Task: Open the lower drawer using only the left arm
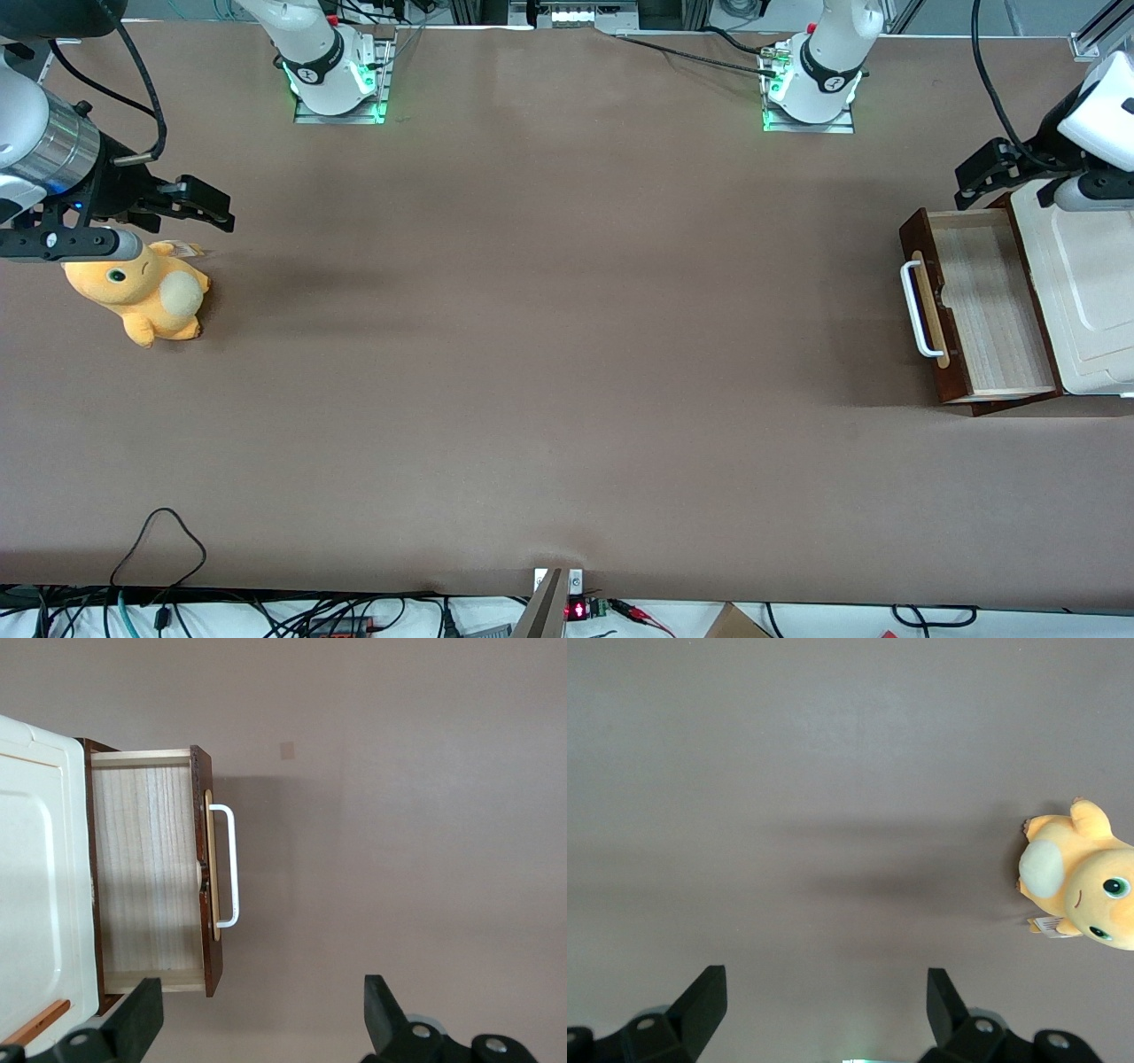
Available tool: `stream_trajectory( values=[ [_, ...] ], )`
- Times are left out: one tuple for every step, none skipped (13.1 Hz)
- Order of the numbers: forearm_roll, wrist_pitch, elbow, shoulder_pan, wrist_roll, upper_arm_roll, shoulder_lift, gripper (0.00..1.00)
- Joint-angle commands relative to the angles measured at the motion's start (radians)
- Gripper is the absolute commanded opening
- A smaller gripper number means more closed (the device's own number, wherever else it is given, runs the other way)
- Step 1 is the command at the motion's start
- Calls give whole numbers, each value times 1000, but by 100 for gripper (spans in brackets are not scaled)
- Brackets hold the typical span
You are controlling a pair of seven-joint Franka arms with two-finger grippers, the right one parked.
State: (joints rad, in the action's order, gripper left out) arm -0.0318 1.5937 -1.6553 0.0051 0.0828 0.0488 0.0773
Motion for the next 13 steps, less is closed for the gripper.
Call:
stream_trajectory(
  values=[
    [35, 11, 17, 12, -35, -14, -10, 100],
    [35, 9, 28, 12, -37, -17, -13, 100],
    [36, 8, 31, 12, -37, -18, -13, 100],
    [36, 6, 32, 12, -37, -18, -13, 100],
    [35, 8, 32, 12, -37, -18, -14, 100],
    [30, 8, 34, 12, -37, -18, -14, 100],
    [33, 8, 34, 12, -35, -18, -16, 100],
    [36, 9, 34, 12, -35, -18, -16, 100],
    [39, 11, 34, 12, -32, -18, -16, 100],
    [39, 11, 34, 12, -32, -18, -16, 100],
    [39, 11, 34, 12, -32, -18, -16, 100],
    [39, 11, 34, 12, -32, -17, -16, 100],
    [41, 11, 34, 12, -32, -17, -16, 100]
  ],
)
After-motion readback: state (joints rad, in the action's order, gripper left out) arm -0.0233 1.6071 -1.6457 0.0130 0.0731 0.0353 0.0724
